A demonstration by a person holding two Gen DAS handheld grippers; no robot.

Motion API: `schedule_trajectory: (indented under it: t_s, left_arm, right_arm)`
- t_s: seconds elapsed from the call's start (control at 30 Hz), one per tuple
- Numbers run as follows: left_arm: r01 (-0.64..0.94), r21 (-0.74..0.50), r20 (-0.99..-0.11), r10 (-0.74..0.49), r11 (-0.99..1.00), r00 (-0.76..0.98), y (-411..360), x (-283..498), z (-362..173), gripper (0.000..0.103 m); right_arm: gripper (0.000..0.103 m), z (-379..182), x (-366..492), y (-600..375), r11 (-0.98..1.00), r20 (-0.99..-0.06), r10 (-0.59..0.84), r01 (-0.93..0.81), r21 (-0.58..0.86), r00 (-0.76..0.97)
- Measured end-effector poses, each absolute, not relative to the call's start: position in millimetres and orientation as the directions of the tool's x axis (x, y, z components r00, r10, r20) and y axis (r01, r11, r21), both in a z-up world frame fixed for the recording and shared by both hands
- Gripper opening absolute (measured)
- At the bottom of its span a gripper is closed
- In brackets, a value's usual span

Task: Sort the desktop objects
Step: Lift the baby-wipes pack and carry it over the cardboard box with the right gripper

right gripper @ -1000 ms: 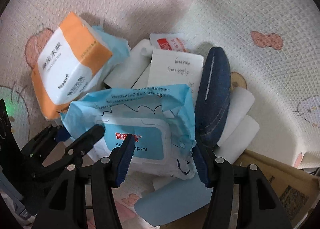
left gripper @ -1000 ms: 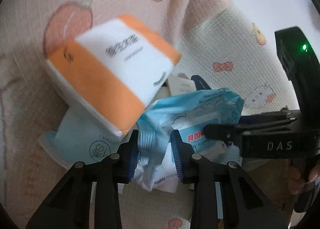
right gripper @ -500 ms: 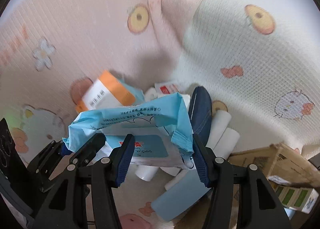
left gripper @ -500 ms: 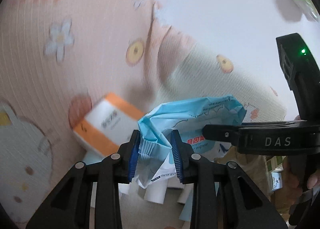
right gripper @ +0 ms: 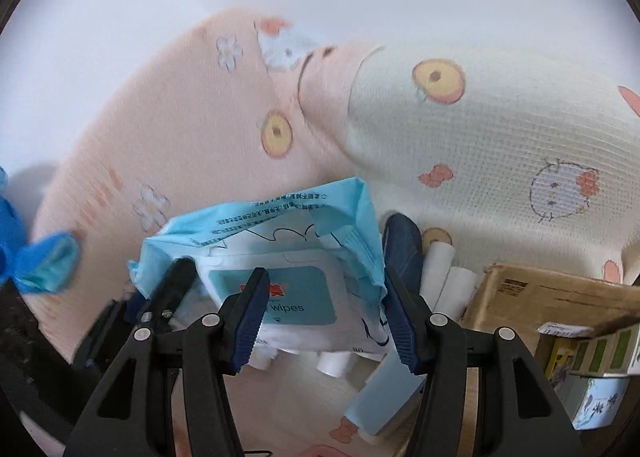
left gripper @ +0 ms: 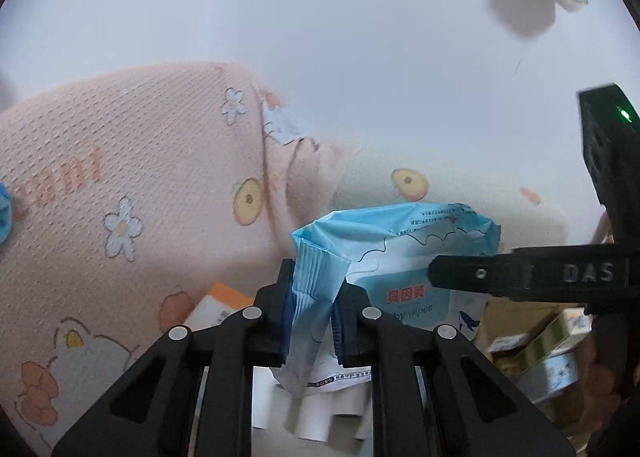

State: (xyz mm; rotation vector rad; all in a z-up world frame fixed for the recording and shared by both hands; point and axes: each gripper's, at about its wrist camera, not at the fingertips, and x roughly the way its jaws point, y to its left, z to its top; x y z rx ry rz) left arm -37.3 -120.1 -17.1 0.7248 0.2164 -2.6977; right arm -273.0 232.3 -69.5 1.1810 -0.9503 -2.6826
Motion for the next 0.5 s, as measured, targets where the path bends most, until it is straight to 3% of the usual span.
schedule_trajectory:
  t_s: [0.2, 0.4, 0.5]
  left_arm:
    - [0.313, -0.123, -0.499, -0.214, -0.942, -0.84, -102, -41, 7, 0.017]
    - [0.225, -0.114, -0.483, -0.144, -0.968, -0.864, -59, -45, 15, 0.018]
    - [0.171, -0.108, -0.49, -0.097, -0.979, -0.866, -33, -48, 11, 0.018]
  right_arm:
    - [0.053, -43, -236, 250, -0.819, -0.574, -0.243, -0.152, 0.553, -0.782]
    - [0.052, -31, -196, 262, -0.857, -0.569, -0.154, -0.178, 0.484, -0.808]
    - [0.046, -39, -169, 279, -0.847, -0.583, -0.119, -0.225, 0.483, -0.803]
